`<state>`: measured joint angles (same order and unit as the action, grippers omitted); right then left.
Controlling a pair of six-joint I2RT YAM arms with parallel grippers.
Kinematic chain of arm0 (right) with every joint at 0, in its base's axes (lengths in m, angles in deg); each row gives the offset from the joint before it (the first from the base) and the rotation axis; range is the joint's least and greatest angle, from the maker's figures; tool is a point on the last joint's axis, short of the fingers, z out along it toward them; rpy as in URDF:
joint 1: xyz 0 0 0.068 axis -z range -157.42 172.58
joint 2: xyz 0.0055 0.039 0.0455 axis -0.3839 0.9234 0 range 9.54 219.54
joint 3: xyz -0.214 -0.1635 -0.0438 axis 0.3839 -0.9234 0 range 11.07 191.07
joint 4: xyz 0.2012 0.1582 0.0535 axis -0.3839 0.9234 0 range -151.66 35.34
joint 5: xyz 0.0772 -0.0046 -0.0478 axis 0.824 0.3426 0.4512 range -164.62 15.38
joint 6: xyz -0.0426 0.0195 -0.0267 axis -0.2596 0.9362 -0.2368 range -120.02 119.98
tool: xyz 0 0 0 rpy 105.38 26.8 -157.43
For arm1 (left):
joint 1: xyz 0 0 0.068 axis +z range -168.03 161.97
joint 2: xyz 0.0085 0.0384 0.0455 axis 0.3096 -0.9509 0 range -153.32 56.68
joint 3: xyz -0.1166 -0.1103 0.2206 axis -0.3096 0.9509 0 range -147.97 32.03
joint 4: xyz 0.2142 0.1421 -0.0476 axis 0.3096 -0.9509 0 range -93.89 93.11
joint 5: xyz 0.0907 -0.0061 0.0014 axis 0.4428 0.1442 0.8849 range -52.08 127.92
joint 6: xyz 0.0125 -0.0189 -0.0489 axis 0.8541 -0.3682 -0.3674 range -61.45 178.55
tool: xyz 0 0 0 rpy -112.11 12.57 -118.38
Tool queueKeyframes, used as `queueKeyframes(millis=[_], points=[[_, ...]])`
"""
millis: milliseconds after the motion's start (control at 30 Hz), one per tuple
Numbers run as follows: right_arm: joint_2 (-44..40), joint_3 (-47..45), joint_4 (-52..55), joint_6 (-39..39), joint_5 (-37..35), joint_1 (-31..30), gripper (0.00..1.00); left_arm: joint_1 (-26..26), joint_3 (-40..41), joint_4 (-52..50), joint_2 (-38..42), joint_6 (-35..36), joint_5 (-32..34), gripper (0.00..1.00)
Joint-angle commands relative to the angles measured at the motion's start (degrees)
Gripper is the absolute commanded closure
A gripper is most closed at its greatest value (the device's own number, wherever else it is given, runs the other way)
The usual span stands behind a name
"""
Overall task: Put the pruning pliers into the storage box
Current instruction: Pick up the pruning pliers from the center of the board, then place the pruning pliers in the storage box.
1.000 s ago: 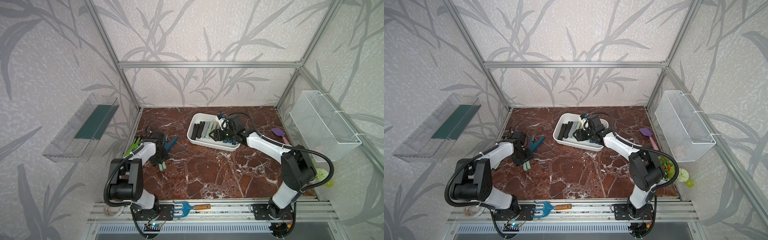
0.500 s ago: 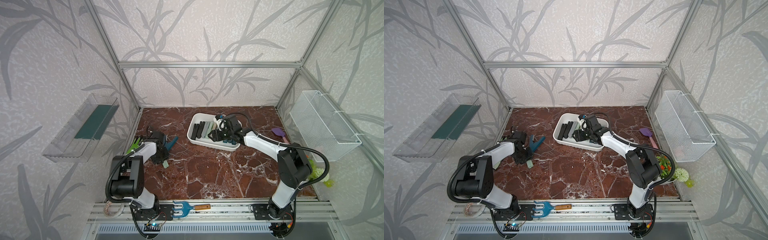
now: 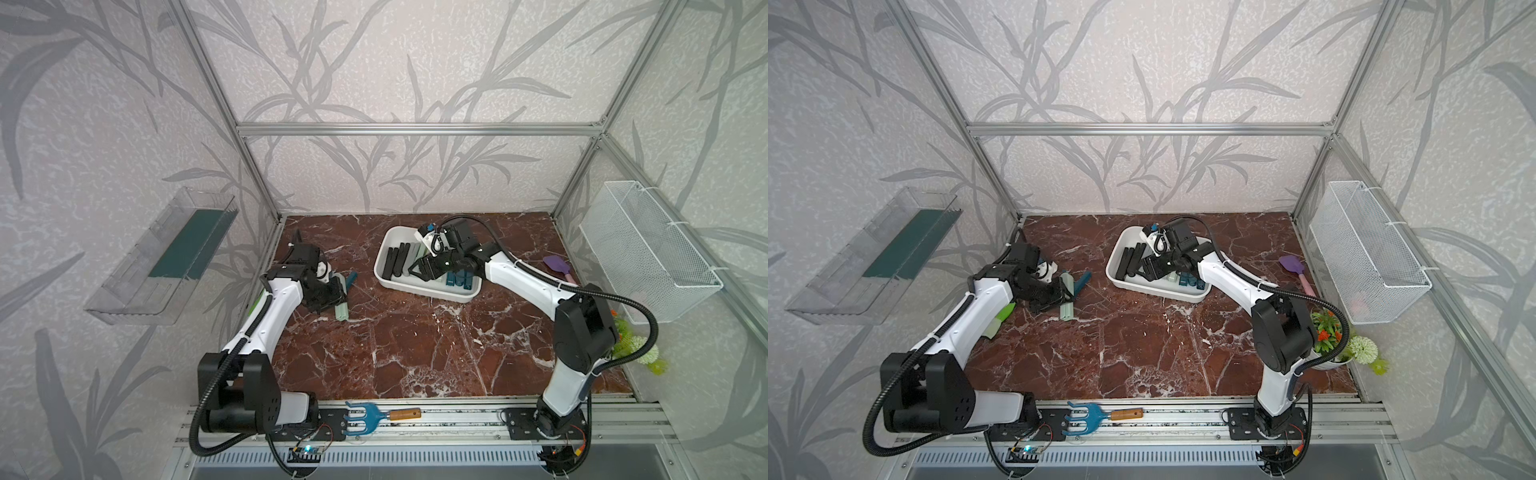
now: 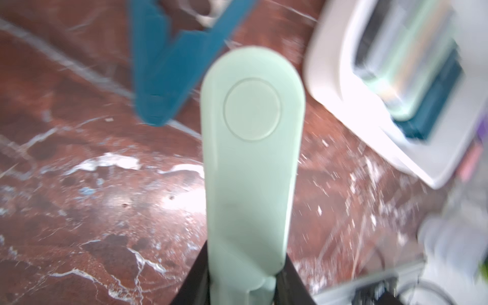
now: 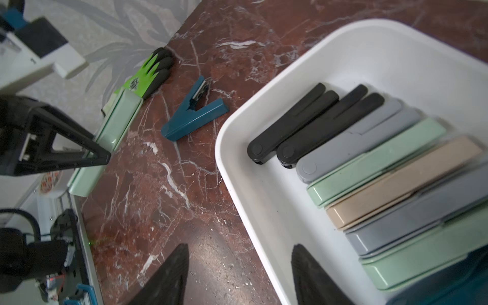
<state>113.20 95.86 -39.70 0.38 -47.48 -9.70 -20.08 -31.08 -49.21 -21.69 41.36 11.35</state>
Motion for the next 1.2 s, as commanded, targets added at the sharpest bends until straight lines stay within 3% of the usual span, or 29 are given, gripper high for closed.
queueKeyframes(millis=[0, 100, 200, 267, 367, 467, 600, 800, 1167], points=[[-1.19, 1.99, 11.40, -15.97, -0.77, -0.45, 0.38, -2.69, -3.75, -10.44, -0.46, 9.70, -6.99, 0.76], [-7.92, -5.34, 6.17, -23.93, -8.48, -0.90, 0.39, -6.12, -6.40, -10.19, -2.20, 11.17, -9.54, 0.76], [-17.06, -18.62, -8.11, -31.51, -10.48, -2.29, 0.38, -9.65, -10.02, -11.96, -6.38, 14.05, -11.81, 0.77], [-21.70, -26.67, -18.15, -37.10, -10.70, -5.11, 0.37, -11.28, -12.42, -12.27, -8.91, 15.31, -14.66, 0.78], [-24.90, -35.12, -29.34, -46.36, -18.40, -11.66, 0.33, -13.12, -16.49, -13.82, -11.85, 17.25, -16.39, 0.82], [-25.15, -37.34, -32.12, -51.86, -23.99, -15.52, 0.33, -13.84, -19.79, -16.54, -14.08, 18.94, -16.08, 0.84], [-25.98, -41.01, -40.12, -58.25, -24.59, -18.87, 0.30, -15.80, -20.58, -17.71, -14.70, 19.89, -17.09, 0.85], [-25.05, -40.67, -45.88, -63.54, -28.81, -19.92, 0.31, -18.69, -18.82, -18.17, -14.36, 20.22, -16.38, 0.87], [-20.32, -38.48, -47.30, -65.87, -28.99, -20.02, 0.32, -21.50, -18.55, -19.14, -13.47, 20.80, -17.15, 0.90]])
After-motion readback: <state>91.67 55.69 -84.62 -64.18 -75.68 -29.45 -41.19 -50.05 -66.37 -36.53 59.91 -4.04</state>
